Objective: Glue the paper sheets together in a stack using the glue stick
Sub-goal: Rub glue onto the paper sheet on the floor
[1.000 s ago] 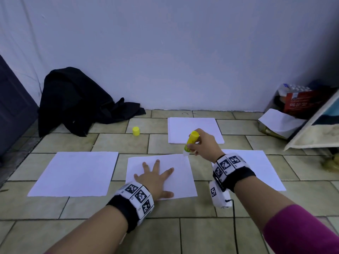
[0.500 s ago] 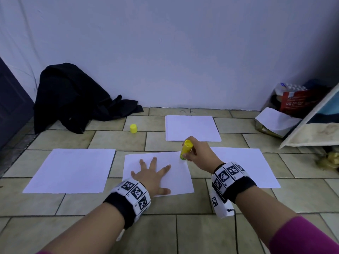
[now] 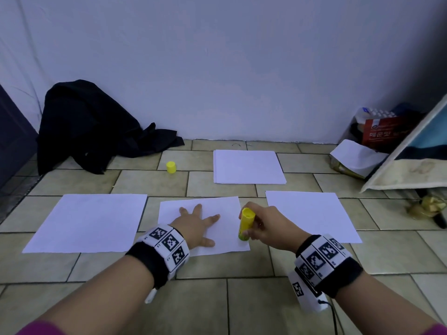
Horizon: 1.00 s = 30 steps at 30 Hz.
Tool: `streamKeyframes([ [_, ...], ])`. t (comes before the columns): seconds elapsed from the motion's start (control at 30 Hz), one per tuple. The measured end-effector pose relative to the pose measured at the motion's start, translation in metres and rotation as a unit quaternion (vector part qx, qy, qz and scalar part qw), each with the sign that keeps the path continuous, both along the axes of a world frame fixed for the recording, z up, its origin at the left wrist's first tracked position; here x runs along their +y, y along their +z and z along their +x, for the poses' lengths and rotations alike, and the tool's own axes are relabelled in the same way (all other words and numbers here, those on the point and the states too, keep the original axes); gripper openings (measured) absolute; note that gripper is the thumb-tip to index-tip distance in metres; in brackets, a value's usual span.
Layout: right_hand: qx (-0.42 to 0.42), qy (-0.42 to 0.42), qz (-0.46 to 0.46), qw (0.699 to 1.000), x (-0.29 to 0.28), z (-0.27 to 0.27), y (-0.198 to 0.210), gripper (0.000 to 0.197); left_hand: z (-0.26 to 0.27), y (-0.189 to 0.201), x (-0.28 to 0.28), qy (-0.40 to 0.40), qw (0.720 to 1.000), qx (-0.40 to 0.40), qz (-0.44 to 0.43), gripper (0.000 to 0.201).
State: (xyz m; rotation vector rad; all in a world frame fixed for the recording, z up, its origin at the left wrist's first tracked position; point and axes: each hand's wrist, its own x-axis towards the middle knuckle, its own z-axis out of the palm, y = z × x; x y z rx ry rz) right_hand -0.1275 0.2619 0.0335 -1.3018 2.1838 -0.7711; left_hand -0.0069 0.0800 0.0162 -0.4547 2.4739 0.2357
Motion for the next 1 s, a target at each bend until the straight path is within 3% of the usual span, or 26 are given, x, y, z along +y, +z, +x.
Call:
streamKeyframes([
  [0.17,-0.040,-0.015,0.013,0.999,0.006,-0.005,0.009,0.022,-0.001,0.007,-0.006,-0.044,0.998,-0.027,-0.036,0.072],
  [0.27,-0.104,-0.088,-0.045,0.990,0.009,-0.017,0.013,0.021,-0.002,0.012,-0.007,-0.073,0.995,-0.029,-0.060,0.079],
  [0.4,-0.101,-0.165,-0.115,0.974,0.007,-0.032,0.014,0.018,0.002,0.017,-0.009,-0.075,0.994,0.000,-0.083,0.086],
  [0.53,-0.103,-0.209,-0.149,0.961,-0.003,-0.037,0.012,0.019,0.008,0.009,-0.011,-0.125,0.990,0.067,-0.023,0.083],
  [0.63,-0.104,-0.215,-0.153,0.959,-0.016,-0.035,0.009,0.022,0.011,0.008,-0.014,-0.147,0.986,0.073,0.031,0.078],
  [0.87,-0.099,-0.227,-0.146,0.958,-0.054,-0.031,0.000,0.020,0.013,0.012,-0.019,-0.108,0.991,0.050,-0.061,0.099],
  [1.0,-0.102,-0.227,-0.153,0.956,-0.080,-0.030,-0.003,0.022,0.011,0.009,-0.015,-0.076,0.995,0.055,-0.030,0.095],
])
